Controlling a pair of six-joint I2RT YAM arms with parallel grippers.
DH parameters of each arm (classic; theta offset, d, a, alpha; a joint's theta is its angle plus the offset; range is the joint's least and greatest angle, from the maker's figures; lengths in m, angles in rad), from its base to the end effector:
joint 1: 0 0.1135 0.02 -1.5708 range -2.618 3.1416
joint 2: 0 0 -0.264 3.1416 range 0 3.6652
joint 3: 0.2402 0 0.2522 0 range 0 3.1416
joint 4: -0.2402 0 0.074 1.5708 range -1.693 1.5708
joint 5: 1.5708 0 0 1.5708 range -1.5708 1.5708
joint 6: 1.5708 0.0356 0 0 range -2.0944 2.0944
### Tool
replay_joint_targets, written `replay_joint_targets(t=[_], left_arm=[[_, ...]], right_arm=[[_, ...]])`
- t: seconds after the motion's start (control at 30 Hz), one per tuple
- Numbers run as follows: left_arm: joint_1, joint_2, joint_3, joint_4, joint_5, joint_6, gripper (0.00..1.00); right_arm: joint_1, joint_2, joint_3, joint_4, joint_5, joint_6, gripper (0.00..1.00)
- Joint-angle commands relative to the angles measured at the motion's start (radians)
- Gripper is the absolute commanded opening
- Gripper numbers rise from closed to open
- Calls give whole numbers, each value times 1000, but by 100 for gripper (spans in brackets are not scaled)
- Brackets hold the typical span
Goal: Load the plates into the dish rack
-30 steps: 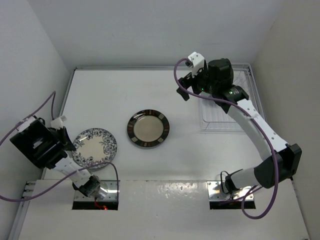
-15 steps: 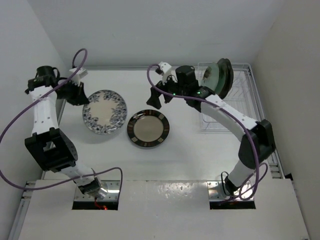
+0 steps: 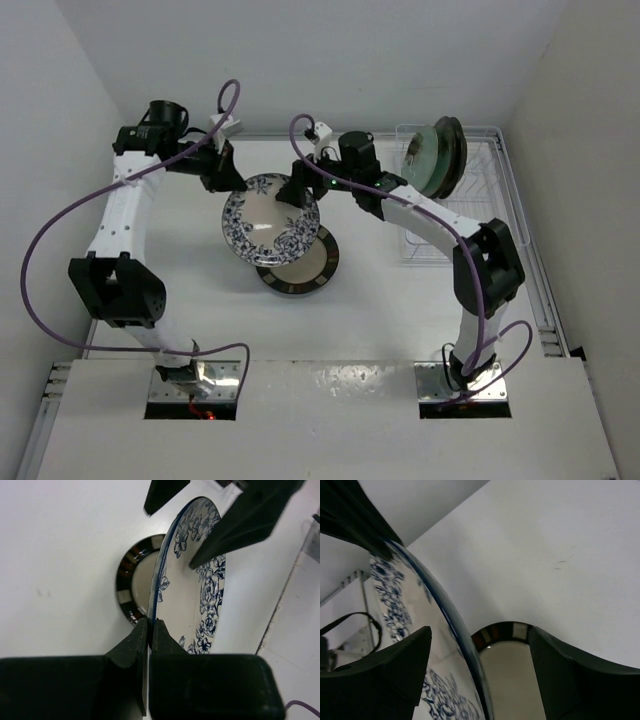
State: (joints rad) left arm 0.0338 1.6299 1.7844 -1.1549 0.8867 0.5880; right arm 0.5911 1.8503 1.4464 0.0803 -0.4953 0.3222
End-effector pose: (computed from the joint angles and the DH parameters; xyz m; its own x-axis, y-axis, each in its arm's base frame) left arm 0.3213 -0.0167 0.3928 -0.4798 0.3345 -0.8111 0.7968 0.5531 -0.2432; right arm 0.3572 0.2601 0.2927 -0.5242 -0.0163 -0.8515 -0.7364 0.5109 0.4436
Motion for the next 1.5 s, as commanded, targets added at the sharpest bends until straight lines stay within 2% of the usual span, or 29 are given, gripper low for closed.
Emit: replay_joint_targets(t=[0.0,0.03,0.07,0.1,0.13,0.17,0.27,0.3,0.33,0.4,0.43,0.5,0.53,0.57,0.6,0.67,0.7,0.73,0.77,0.8,0.87,1.0,1.13,1.3,1.47], left_arm=[[-46,-2,55,0,138,-13,0],[-60,-2,55,0,138,-13,0],[-60,7,64,0,138,-13,0],[-60,7,64,0,138,-13,0],[-60,7,64,12,127,-22,0],[-60,7,64,46,114,-65,0],[-60,7,75,98,49,-115,2],[-69,7,75,118,26,-135,12],[-69,7,84,136,-24,-155,48],[-69,18,102,161,-70,-192,79],[-69,28,130,175,-127,-203,88],[-60,28,168,204,-201,-238,100],[-60,28,168,214,-277,-249,100],[-28,28,182,225,-310,-258,100],[-14,28,182,234,-336,-267,100],[9,28,164,247,-394,-280,100],[20,28,147,256,-410,-280,100],[20,28,107,256,-420,-280,100],[20,19,86,256,-420,-280,100],[20,19,69,256,-420,-280,100],[20,10,24,265,-420,-280,100],[29,-1,1,265,-411,-280,100],[29,8,-19,265,-411,-280,100],[29,8,-55,265,-402,-289,100],[29,-1,-77,265,-402,-289,100]], right_arm=[[1,12,-41,147,-127,105,76],[3,15,-47,194,-135,135,44],[3,15,-56,202,-140,147,25],[-4,7,-63,207,-131,159,10],[-7,0,-70,210,-117,176,3],[-13,-23,-90,214,-106,179,0],[-51,-106,-156,269,-97,175,0],[-54,-126,-165,272,-103,172,0],[-77,-176,-167,269,-100,172,0],[-97,-204,-149,225,-85,164,0],[-134,-245,-99,204,-78,152,0],[-161,-282,-28,90,-14,95,0],[-195,-308,-3,60,16,74,0],[-226,-319,44,-18,122,33,0],[-259,-351,86,-39,161,-7,0],[-310,-410,150,-77,350,-41,0],[-350,-422,161,-77,394,-98,0],[-384,-459,176,-70,554,-122,0],[-413,-468,177,-62,555,-173,0],[-427,-477,178,-38,698,-225,0],[-480,-508,167,16,830,-296,0],[-562,-494,126,153,917,-470,0],[-639,-428,123,165,920,-532,0],[-683,-338,46,282,954,-580,0],[-712,-287,-38,337,951,-523,0]])
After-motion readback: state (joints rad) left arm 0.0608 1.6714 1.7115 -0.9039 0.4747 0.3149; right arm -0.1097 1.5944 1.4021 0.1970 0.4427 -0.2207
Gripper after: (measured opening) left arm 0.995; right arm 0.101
